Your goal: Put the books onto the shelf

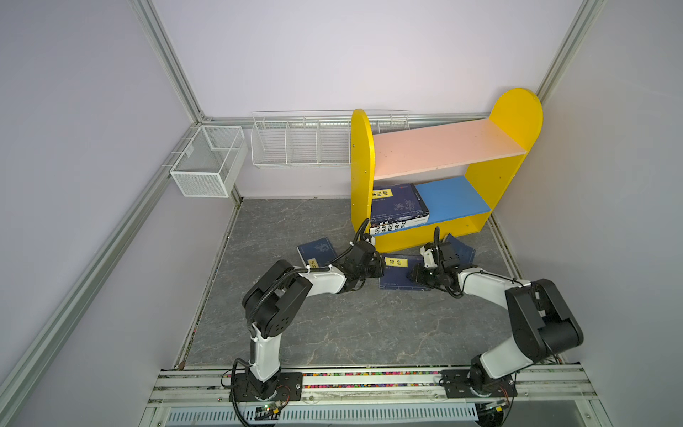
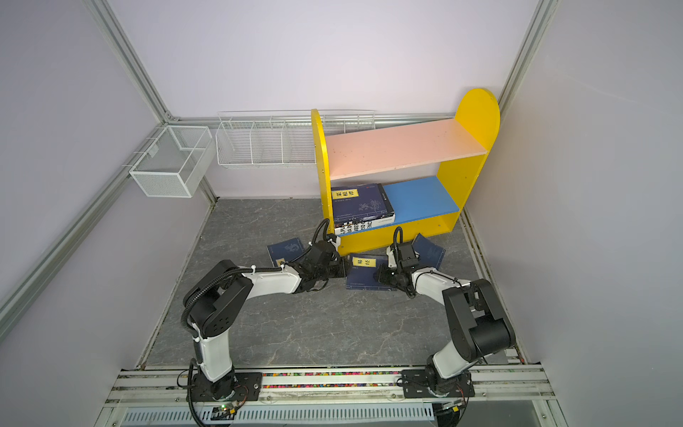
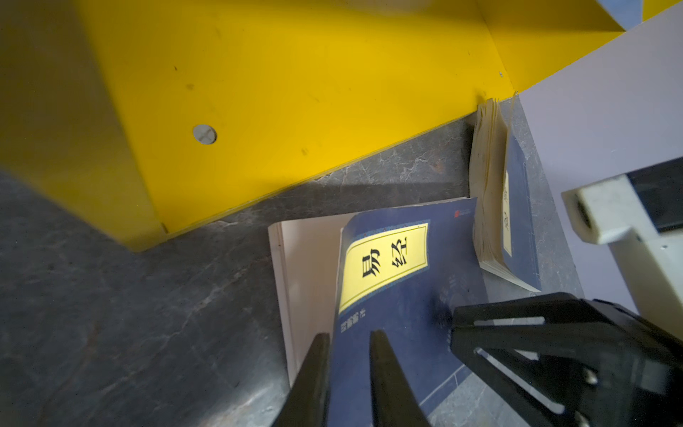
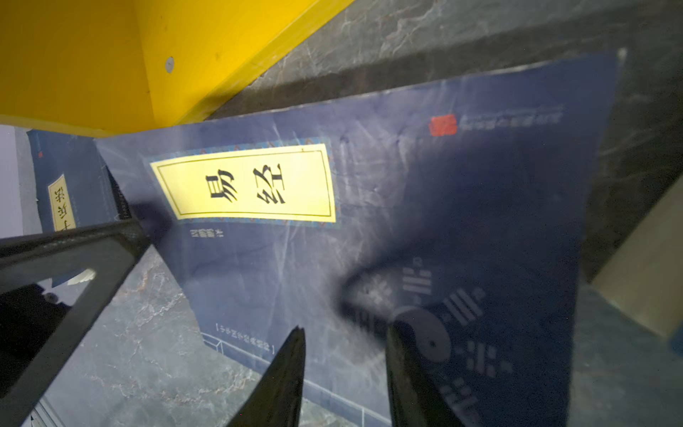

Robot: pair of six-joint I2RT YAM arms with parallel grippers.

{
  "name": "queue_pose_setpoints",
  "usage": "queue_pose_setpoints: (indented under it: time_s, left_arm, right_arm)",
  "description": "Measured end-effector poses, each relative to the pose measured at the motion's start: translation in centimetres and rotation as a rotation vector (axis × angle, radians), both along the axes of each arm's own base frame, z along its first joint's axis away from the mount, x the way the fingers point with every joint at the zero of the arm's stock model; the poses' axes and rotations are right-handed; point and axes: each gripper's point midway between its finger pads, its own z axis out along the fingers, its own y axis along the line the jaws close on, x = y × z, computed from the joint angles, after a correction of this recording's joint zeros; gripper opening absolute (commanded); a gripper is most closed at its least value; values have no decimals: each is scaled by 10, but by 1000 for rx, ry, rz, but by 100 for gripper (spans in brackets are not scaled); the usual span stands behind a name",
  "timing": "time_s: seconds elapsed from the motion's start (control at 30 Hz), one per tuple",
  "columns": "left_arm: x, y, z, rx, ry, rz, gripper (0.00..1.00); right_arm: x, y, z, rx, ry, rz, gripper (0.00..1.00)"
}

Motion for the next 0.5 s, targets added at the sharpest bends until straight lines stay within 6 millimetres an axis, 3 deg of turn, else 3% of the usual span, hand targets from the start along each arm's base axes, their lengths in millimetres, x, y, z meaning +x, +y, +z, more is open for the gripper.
queue_pose_setpoints:
  time_s: [0.1, 0.23, 0.5]
  left_arm:
    - [0, 0, 0, -3, 0, 1, 22]
    - [0, -1, -1, 3, -3, -3, 32]
    - [0, -4, -24, 46, 10, -21, 34]
  right_arm:
    - [0, 0, 0, 0, -1, 4, 40]
    - [-1, 2, 0, 5, 0, 12, 40]
    - [3, 6, -1, 22, -6, 21, 39]
